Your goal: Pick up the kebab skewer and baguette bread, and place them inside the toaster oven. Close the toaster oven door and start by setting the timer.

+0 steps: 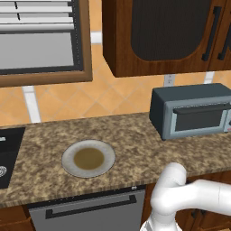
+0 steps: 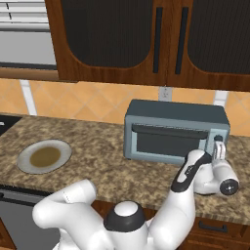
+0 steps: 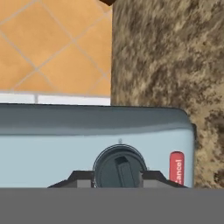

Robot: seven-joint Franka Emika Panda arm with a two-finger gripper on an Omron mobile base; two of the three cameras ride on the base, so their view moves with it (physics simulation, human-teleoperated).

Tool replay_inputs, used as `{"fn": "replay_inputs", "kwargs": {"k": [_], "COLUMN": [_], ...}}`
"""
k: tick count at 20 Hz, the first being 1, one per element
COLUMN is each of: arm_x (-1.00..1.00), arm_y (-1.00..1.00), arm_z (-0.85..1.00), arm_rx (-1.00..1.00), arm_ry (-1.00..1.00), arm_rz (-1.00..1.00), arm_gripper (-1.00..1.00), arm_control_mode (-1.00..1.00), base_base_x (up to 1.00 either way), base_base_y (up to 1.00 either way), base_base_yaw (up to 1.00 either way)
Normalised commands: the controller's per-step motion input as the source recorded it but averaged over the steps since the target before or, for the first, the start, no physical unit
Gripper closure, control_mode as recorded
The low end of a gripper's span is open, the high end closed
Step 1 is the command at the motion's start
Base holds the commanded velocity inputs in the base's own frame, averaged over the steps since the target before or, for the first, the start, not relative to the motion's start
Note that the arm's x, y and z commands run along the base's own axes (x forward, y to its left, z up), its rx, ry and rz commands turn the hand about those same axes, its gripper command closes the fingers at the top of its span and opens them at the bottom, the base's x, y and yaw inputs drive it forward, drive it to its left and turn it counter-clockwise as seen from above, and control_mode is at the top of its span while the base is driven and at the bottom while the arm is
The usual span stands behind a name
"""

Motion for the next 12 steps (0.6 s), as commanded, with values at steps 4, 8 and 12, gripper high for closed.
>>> {"fn": "replay_inputs", "kwargs": {"k": [4, 8, 12], "arm_x": [0.15, 0.28, 0.31], "arm_y": [0.38, 0.33, 0.28], "arm_z": [0.0, 0.0, 0.0], "arm_rx": [0.15, 0.14, 0.13], "arm_ry": [-0.02, -0.01, 0.0], "arm_rz": [-0.09, -0.1, -0.1], "arm_gripper": [1.0, 1.0, 1.0], "arm_control_mode": [-1.0, -1.0, -1.0], "base_base_x": [0.0, 0.0, 0.0], "base_base_y": [0.0, 0.0, 0.0], "base_base_yaw": [0.0, 0.0, 0.0]}}
